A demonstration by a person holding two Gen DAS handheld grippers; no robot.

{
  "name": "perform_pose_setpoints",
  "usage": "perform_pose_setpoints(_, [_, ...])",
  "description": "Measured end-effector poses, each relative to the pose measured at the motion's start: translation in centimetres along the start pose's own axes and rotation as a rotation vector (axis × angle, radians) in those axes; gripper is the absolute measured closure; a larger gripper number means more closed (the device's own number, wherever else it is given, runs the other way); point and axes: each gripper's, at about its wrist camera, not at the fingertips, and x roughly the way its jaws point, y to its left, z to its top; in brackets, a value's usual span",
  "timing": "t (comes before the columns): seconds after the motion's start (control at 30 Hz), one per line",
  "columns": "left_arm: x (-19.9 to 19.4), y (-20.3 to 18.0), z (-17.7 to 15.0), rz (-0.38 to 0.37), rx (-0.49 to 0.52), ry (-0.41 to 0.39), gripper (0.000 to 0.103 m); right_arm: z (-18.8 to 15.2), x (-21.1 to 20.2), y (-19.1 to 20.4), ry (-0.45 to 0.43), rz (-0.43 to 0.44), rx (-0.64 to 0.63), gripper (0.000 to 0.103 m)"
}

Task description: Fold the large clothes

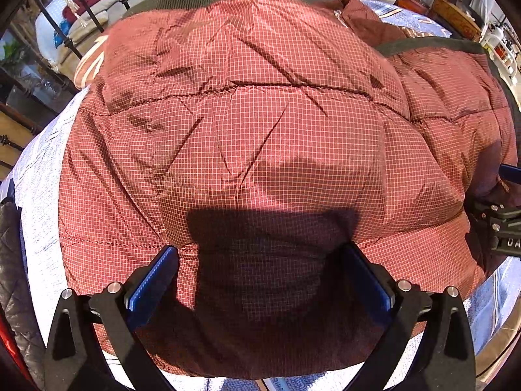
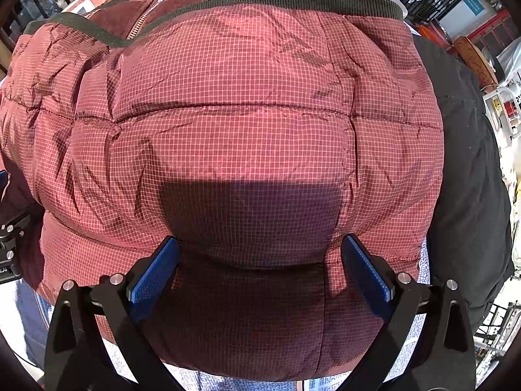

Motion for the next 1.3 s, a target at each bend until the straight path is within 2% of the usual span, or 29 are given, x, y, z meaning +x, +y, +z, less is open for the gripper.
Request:
perform_pose_setpoints(0.23, [-0.2, -0.2, -0.8, 0.006, -0.001, 0.005, 0.004, 1.5, 0.7, 0.4, 0.001, -0.015, 0.025, 0.005])
perform_pose_setpoints(0.47, [0.4, 0.0, 0.9, -0.005, 0.014, 0.037, 0.004, 1.6, 0.1, 0.5, 0.01, -0.022, 0.062, 0.005])
perform_pose_setpoints(0.57, [0.5, 0.2, 1.1, -0.017, 0.023, 0.05, 0.004, 0.7, -1.0, 0.7, 0.007, -0.019, 0.08, 0.005])
perform_pose_setpoints(0.8, [0.0, 0.3, 1.9, -0.021, 0.02, 0.063, 0.005, -4.1, -3.7, 0.3, -0.066, 0.078, 0.129, 0.005])
perform_pose_setpoints(1.0, [-1.4, 0.2, 2.0, -0.048, 0.029, 0.049, 0.006, -7.7, -3.3, -1.2, -0.041, 0.129, 0.189, 0.005])
perform_pose_setpoints(1.13, [-3.3, 1.0, 1.8, -0.094, 0.014, 0.029, 0.006, -8.7, -2.8, -2.5, -0.019, 0.158, 0.223, 0.005])
perform_pose_setpoints(1.3, [-5.5, 3.8, 2.4, -0.14, -0.061, -0.027, 0.006, -8.8, -4.3, -4.6, -0.099, 0.182, 0.202, 0.005])
